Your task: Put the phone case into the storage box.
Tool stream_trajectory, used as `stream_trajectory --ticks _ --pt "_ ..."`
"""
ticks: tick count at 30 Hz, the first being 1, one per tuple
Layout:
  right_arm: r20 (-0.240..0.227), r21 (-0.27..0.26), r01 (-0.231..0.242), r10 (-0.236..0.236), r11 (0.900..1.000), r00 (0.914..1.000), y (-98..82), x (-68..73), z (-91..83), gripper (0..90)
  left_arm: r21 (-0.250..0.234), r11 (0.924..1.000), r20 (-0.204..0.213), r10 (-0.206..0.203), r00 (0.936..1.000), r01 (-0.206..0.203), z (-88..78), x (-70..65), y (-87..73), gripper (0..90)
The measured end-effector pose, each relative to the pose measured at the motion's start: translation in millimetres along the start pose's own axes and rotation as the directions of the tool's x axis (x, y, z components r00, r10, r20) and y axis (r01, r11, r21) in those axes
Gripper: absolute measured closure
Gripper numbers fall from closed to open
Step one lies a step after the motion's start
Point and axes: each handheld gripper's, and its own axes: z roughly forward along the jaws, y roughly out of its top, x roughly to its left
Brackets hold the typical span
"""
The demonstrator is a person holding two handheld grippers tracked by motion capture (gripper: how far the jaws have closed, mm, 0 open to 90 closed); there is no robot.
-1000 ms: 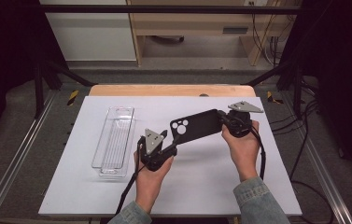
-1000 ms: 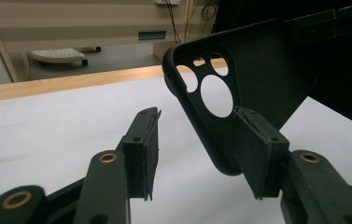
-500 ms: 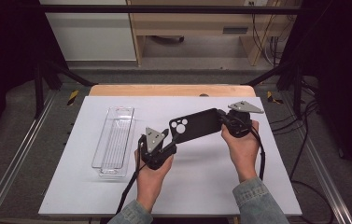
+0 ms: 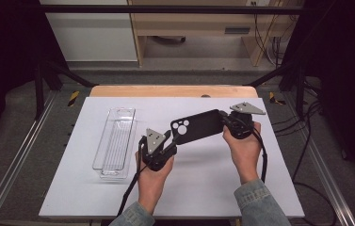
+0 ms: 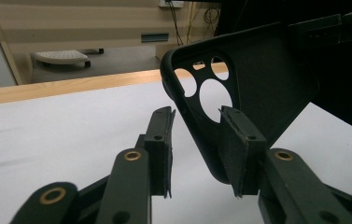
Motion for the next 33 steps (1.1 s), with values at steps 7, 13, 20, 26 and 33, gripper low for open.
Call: stream_trajectory --ticks 7,13,20,26,33 --pt "0.001 -0.002 0.001 -0.001 1.000 1.0000 0.2 0.1 -0.5 89.3 0.005 1.0000 0.000 -0.001 1.0000 0.001 0.1 0.2 -0.3 66.1" --pt "0.002 -0.008 0.000 0.000 1.000 1.0000 0.2 0.6 -0.3 89.3 0.005 1.0000 0.006 -0.004 1.0000 0.004 0.3 0.1 -0.2 69.4" --pt "0.002 -0.009 -0.002 0.002 1.000 1.0000 -0.3 1.7 -0.2 89.2 0.006 0.9999 0.002 -0.009 1.0000 0.009 0.2 1.3 -0.3 72.1" --pt "0.001 -0.012 -0.003 0.003 1.000 1.0000 -1.1 2.7 -0.1 89.2 0.006 0.9998 0.001 -0.018 0.9998 0.018 0.6 3.4 -0.9 74.4" --pt "-0.002 -0.011 -0.003 0.003 1.000 1.0000 -2.0 4.1 0.1 89.2 -0.002 0.9997 -0.009 -0.025 0.9996 0.025 0.3 5.5 -0.7 76.9"
